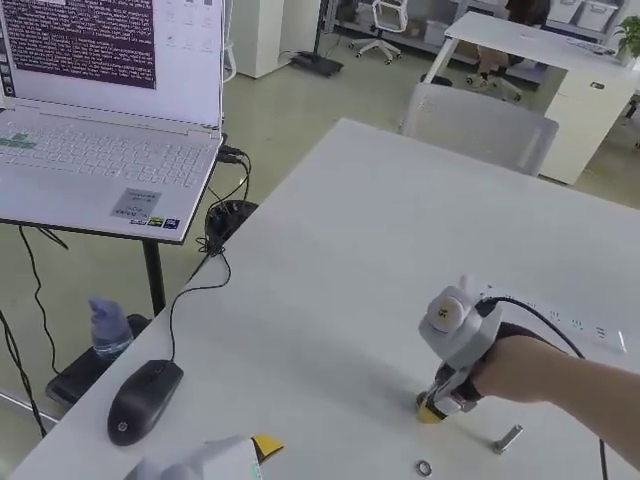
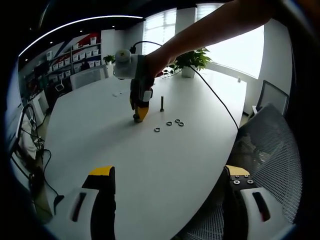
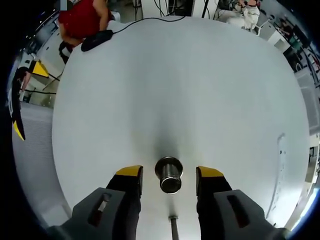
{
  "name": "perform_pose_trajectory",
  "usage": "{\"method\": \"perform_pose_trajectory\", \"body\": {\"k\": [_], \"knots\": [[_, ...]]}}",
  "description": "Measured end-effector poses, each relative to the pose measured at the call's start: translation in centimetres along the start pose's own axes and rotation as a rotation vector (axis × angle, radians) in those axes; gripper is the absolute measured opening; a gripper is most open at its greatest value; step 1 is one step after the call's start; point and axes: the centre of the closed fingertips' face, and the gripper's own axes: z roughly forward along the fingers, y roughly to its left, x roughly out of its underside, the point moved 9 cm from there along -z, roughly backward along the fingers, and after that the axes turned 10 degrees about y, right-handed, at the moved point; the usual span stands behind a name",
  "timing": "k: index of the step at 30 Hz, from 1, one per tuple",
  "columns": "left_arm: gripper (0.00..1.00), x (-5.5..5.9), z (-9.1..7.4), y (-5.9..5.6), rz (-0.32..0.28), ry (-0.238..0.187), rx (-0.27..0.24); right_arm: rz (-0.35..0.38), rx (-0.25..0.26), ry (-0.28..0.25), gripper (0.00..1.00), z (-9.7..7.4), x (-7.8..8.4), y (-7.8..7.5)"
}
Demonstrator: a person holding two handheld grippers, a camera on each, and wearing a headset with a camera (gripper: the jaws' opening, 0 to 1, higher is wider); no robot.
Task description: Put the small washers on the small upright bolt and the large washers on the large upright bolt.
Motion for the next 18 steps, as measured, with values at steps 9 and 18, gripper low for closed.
{"method": "perform_pose_trajectory", "body": {"k": [9, 18], "knots": [[0.89, -0.2, -0.3, -0.2, 0.006, -0.002, 0.001, 0.021, -0.023, -0.027, 0.44, -1.2, 0.1, 0.1], [0.88, -0.3, -0.7, 0.1, 0.003, -0.009, -0.009, 0.034, -0.017, -0.032, 0.44, -2.1, 0.8, -0.1]]}}
